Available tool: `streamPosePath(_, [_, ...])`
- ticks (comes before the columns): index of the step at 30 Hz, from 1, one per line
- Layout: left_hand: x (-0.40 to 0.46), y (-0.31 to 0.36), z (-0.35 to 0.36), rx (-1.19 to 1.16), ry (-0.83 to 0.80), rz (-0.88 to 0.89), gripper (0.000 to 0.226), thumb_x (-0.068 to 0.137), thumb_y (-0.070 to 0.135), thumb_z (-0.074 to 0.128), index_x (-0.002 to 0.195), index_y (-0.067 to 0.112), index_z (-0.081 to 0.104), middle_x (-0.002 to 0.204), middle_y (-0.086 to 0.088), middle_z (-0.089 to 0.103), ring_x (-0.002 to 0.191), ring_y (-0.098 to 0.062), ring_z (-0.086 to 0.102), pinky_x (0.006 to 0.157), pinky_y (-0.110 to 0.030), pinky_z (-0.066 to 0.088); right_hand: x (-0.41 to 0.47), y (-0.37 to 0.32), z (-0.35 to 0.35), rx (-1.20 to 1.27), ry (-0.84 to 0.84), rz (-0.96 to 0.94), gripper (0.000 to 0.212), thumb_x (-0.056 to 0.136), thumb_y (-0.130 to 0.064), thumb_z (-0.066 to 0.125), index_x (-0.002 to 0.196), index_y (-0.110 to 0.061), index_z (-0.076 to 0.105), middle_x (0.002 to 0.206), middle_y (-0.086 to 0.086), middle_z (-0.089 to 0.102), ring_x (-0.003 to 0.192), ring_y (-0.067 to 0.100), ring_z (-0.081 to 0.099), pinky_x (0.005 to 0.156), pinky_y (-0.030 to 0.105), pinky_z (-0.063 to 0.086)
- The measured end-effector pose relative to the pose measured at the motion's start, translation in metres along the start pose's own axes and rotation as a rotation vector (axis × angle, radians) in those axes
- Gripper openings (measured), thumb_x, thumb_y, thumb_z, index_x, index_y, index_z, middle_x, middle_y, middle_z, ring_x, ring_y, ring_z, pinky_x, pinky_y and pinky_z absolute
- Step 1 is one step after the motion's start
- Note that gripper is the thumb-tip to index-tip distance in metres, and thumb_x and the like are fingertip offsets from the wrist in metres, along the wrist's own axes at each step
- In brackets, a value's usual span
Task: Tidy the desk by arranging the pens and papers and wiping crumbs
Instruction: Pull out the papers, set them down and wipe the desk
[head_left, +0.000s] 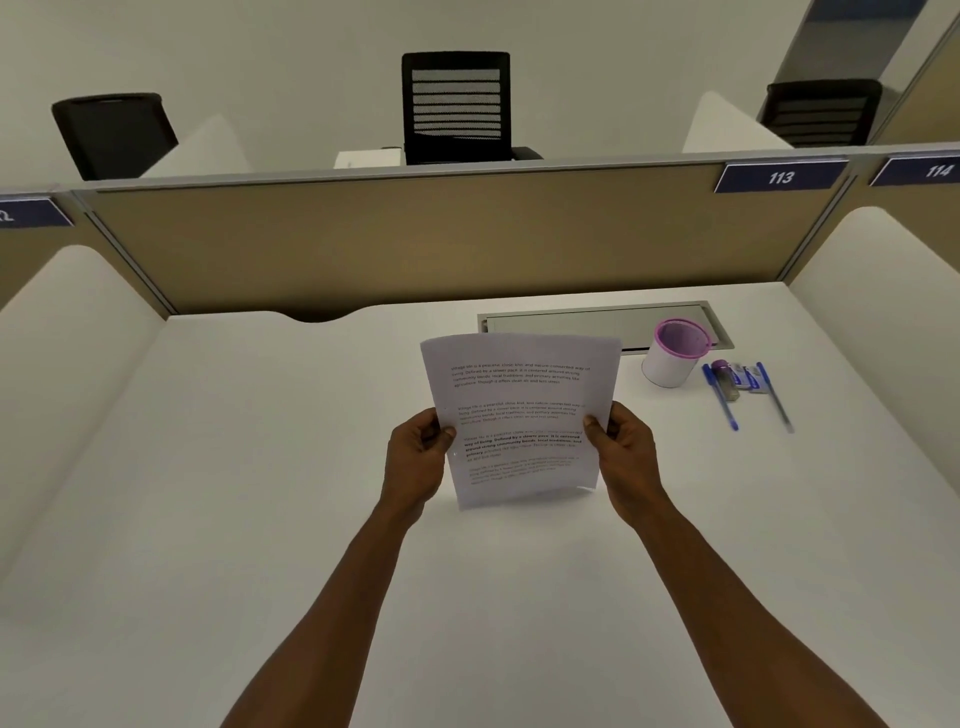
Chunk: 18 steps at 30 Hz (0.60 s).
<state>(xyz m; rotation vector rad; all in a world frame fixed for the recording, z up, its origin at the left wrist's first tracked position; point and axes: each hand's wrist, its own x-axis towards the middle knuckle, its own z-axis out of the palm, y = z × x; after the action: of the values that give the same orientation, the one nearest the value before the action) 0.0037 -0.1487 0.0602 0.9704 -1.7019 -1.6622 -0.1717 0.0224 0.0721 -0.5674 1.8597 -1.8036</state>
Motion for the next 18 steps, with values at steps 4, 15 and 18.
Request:
streamPosePath(4, [-0.002, 0.0, 0.0, 0.001, 0.01, 0.004, 0.034, 0.096, -0.002, 0.054, 0.112, 0.024, 0.069, 0.108, 0.009, 0.075, 0.101, -0.011, 0.07, 0.092, -0.032, 0.056, -0.003, 0.001, 0.002, 0.014, -0.001, -0.013, 0.03, 0.098, -0.006, 0.052, 0.112, -0.029, 0.064, 0.107, -0.007, 0.072, 0.096, 0.015, 0.068, 0.081, 0.026, 0.057])
streamPosePath(15, [-0.004, 0.001, 0.008, 0.042, 0.02, 0.003, 0.034, 0.098, 0.003, 0.053, 0.104, 0.033, 0.068, 0.104, 0.01, 0.074, 0.097, -0.011, 0.07, 0.089, -0.033, 0.058, -0.003, 0.008, 0.001, 0.009, 0.012, 0.004, 0.027, 0.098, -0.004, 0.051, 0.115, -0.019, 0.065, 0.108, -0.003, 0.072, 0.1, 0.016, 0.067, 0.088, 0.03, 0.055])
streamPosePath(18, [-0.006, 0.005, 0.011, 0.008, 0.018, 0.029, 0.035, 0.097, 0.001, 0.053, 0.103, 0.032, 0.069, 0.101, 0.013, 0.075, 0.094, -0.01, 0.071, 0.083, -0.027, 0.059, -0.003, 0.008, -0.003, 0.027, 0.029, 0.0, 0.027, 0.098, -0.003, 0.05, 0.114, -0.017, 0.066, 0.106, 0.0, 0.073, 0.098, 0.019, 0.067, 0.089, 0.034, 0.055])
